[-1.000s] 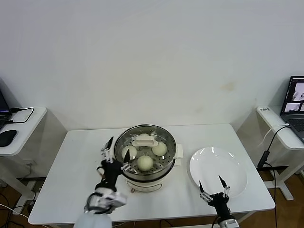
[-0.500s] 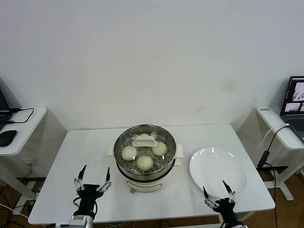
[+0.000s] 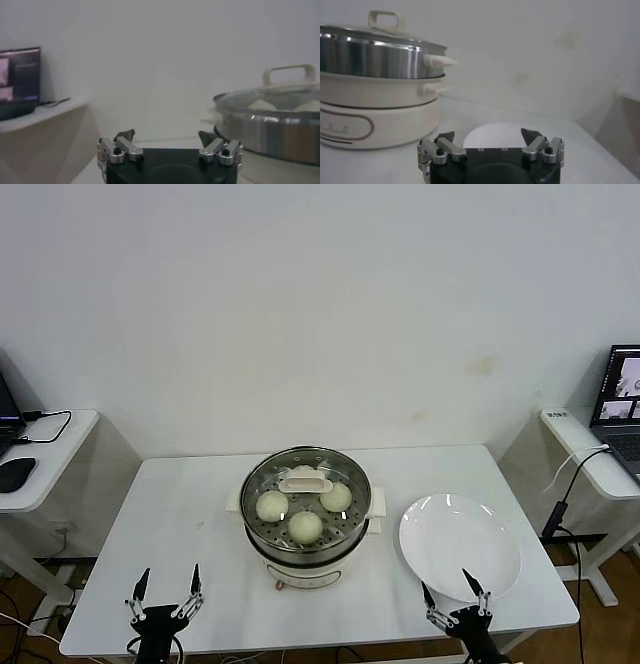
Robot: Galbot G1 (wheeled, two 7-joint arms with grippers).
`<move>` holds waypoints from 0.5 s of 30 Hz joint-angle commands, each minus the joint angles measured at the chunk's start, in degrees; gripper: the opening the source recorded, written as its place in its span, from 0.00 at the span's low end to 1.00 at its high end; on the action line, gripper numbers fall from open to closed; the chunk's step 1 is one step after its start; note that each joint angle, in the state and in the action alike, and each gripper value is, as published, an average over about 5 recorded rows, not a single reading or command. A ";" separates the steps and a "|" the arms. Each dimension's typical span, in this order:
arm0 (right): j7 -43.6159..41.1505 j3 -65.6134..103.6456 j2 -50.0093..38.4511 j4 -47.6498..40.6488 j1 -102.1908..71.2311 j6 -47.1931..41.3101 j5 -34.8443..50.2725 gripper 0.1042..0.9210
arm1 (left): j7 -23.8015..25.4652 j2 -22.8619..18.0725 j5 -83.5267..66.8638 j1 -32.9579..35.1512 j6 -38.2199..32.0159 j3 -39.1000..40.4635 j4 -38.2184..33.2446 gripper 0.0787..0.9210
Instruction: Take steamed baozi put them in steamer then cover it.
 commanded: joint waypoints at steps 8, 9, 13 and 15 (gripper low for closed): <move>0.66 -0.66 -0.22 3.10 -2.14 -3.83 2.94 0.88 | 3.69 -0.30 -5.18 4.18 -3.25 -2.02 1.01 0.88; 0.75 -0.60 -0.19 3.07 -2.23 -3.80 2.80 0.88 | 3.80 -0.23 -5.52 4.29 -2.98 -1.95 0.93 0.88; 0.77 -0.29 -0.08 2.91 -2.71 -4.11 2.83 0.88 | 4.22 -0.01 -7.58 4.74 -1.39 -1.27 0.37 0.88; 0.74 -0.22 -0.04 2.71 -2.82 -4.24 2.93 0.88 | 4.42 0.00 -7.74 4.83 -1.00 -1.02 0.20 0.88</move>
